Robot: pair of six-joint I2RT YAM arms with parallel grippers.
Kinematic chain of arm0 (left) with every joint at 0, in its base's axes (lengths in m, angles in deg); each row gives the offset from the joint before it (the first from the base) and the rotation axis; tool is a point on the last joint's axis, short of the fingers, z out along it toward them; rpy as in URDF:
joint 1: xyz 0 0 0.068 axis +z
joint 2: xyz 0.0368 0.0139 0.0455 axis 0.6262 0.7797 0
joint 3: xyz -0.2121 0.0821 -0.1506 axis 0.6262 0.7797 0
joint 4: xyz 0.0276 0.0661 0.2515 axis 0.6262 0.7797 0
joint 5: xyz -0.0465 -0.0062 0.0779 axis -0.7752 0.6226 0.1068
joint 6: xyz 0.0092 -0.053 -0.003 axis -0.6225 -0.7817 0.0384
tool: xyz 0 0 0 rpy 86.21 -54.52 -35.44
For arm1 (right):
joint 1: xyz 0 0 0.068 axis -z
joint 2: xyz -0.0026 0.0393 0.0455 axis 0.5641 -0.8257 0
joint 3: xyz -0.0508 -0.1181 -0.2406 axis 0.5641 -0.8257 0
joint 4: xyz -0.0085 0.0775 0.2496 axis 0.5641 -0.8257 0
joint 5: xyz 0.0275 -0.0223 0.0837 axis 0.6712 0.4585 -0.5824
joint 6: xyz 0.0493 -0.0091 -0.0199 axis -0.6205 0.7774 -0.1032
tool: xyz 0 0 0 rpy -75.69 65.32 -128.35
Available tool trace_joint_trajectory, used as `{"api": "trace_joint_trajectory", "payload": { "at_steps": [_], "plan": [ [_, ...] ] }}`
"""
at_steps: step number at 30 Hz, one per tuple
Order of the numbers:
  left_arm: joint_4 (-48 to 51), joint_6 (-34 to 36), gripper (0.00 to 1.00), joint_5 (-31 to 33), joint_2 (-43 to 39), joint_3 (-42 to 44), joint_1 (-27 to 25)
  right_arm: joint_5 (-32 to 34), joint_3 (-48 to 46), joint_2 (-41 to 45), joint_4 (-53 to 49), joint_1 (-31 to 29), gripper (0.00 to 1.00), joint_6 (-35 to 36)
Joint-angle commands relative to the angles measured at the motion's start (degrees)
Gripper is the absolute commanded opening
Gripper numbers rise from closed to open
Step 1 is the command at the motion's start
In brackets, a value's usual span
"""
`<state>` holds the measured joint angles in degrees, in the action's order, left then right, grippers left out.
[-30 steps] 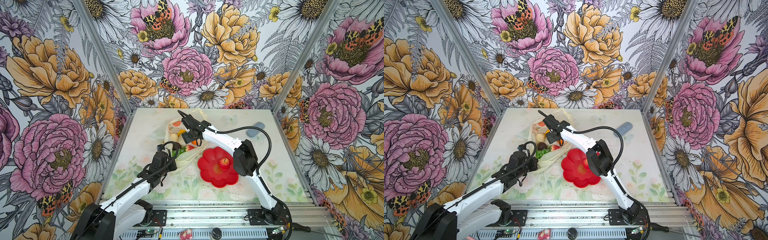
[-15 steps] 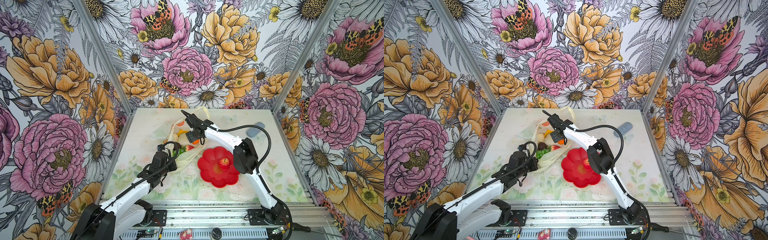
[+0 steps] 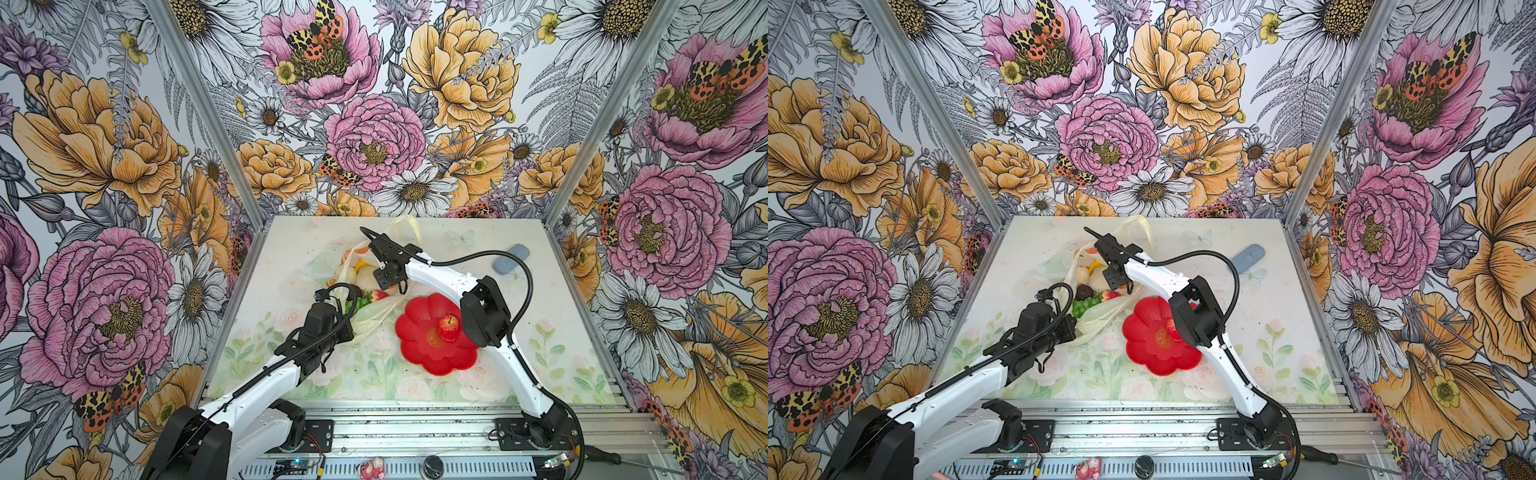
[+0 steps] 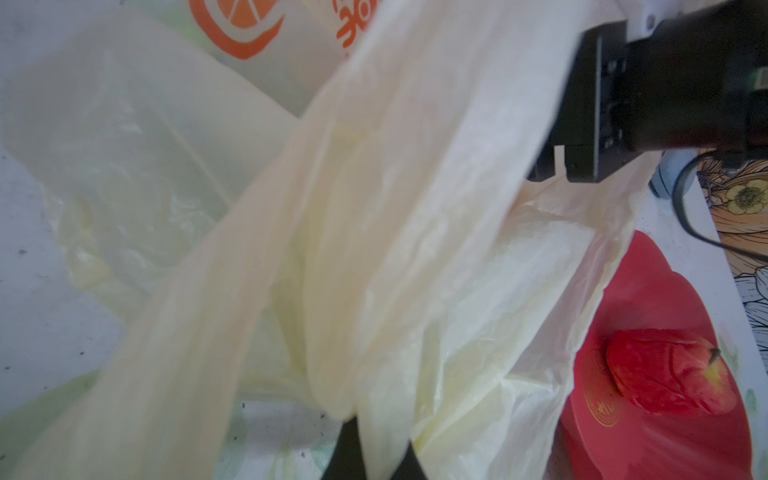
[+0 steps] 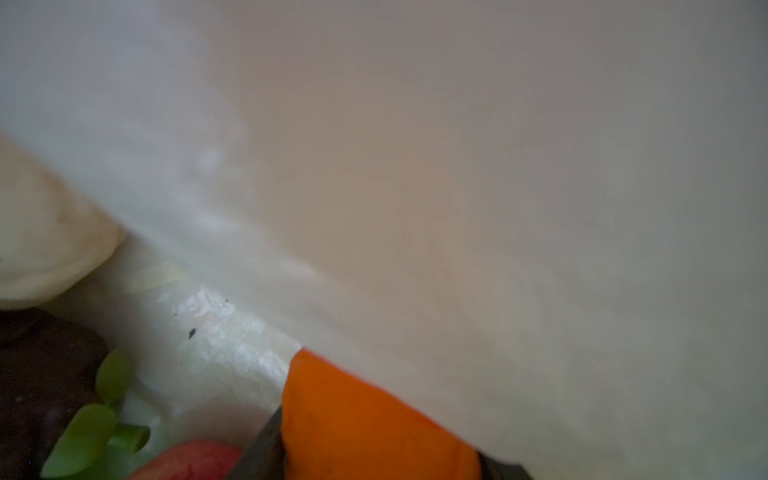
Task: Take the fake fruits out of the plastic bag
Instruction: 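Move the right gripper back over the bag and lower it in, then reach down toward the orange fruit with the right gripper, pushing bag aside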
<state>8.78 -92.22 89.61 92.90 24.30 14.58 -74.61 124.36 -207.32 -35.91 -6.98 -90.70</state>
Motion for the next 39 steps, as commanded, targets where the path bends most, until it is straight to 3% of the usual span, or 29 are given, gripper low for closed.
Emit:
{"api": "trace_joint_trajectory", "payload": {
  "at_steps": [1,11,25,39],
  "plan": [
    [-1.9,0.7,0.0,-0.8,0.6,-0.1,0.4,-0.1,-0.2,1.6,-0.3,-0.6,0.53,-0.7],
    [-1.8,0.7,0.0,-0.9,0.5,-0.2,0.4,-1.6,-2.8,9.0,-0.1,-1.9,0.52,-3.4],
    [-1.9,0.7,0.0,-0.8,0.4,-0.1,0.4,-4.7,-6.8,12.7,1.4,-2.5,0.55,-7.6],
    [-1.8,0.7,0.0,-0.8,0.4,-0.2,0.3,-6.6,-6.3,4.5,3.6,-5.7,0.54,-11.9]
  ]
}}
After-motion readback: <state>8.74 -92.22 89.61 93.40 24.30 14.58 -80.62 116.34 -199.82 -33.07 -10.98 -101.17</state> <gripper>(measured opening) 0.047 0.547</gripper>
